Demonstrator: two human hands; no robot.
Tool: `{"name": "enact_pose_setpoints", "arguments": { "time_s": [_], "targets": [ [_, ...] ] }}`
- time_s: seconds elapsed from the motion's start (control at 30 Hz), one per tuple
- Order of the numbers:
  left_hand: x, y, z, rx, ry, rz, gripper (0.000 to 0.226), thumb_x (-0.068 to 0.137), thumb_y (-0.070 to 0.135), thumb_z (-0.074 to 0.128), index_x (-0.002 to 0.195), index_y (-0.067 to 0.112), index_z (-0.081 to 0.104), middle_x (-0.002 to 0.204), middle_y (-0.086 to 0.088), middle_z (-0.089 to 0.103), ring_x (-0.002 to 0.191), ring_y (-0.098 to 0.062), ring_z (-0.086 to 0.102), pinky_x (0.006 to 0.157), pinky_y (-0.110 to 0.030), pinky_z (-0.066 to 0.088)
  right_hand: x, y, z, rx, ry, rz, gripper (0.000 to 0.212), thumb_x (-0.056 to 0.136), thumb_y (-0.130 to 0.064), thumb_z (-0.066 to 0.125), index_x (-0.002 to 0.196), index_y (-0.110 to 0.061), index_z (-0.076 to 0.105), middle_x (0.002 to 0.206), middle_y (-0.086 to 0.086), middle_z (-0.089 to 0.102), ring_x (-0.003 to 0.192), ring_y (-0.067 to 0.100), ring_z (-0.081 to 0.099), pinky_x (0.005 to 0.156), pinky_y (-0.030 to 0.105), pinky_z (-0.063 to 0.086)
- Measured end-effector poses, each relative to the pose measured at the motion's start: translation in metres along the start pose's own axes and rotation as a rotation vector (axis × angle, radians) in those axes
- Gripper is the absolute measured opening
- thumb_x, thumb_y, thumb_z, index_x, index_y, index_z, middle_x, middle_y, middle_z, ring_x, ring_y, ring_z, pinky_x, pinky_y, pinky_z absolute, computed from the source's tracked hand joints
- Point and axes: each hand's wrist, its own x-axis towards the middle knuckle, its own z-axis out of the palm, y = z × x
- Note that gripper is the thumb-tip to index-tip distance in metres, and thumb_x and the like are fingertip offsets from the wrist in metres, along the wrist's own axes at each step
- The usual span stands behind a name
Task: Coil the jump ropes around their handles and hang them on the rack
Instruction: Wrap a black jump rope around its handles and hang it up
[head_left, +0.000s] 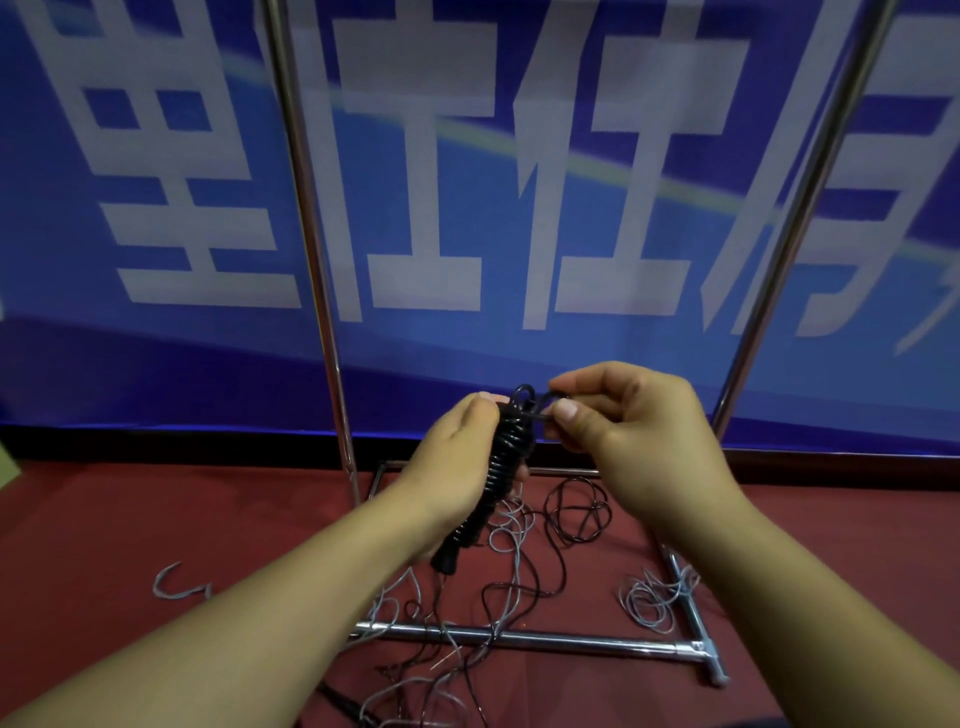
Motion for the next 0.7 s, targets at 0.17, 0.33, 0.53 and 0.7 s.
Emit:
{"name": "enact_pose_setpoints", "arguments": {
  "time_s": [0.17,0.33,0.53,0.7],
  "targets": [
    [-0.0012,-0.0006,-0.0016,0.053,-0.031,0.036,0.037,0.107,0.031,0.026,0.109,0.031,0.063,0.07,-0.009,0.068,0.06,-0.02,0.057,0.06,-0.033,0.043,0.0012,0.0047,-0.0057,-0.171,-0.03,-0.051,0.022,0.091,-0.008,0.07,0.087,-0.029,0.074,0.075,-0.007,0.075,0.073,0.003,0.071,0.077,0.026,0.056],
    [-0.0002,0.0014,-0.0004,0.022,-0.068,0.017,0.038,0.105,0.032,0.029,0.099,0.03,0.066,0.065,-0.008,0.065,0.059,-0.021,0.054,0.06,-0.033,0.041,-0.002,0.0034,-0.0104,-0.232,-0.034,-0.082,0.02,0.09,-0.013,0.073,0.088,-0.032,0.077,0.078,-0.006,0.075,0.072,0.007,0.069,0.068,0.018,0.054],
    [-0.0006,-0.0024,-0.0011,0.056,-0.117,0.04,0.035,0.092,0.052,0.04,0.09,0.023,0.06,0.069,-0.002,0.063,0.065,-0.02,0.055,0.066,-0.037,0.042,-0.0014,0.0057,-0.0082,-0.212,-0.037,-0.086,0.019,0.089,-0.012,0.074,0.087,-0.031,0.078,0.08,-0.01,0.076,0.075,0.005,0.07,0.073,0.021,0.055],
    [-0.0039,-0.0005,-0.0027,0.092,-0.139,0.074,0.027,0.097,0.044,0.04,0.092,0.026,0.058,0.071,0.002,0.06,0.066,-0.017,0.052,0.066,-0.035,0.041,0.0009,0.0081,-0.0082,-0.022,-0.06,-0.032,0.015,0.09,-0.011,0.073,0.092,-0.026,0.075,0.077,-0.008,0.075,0.069,0.004,0.068,0.071,0.022,0.054]
  ]
}}
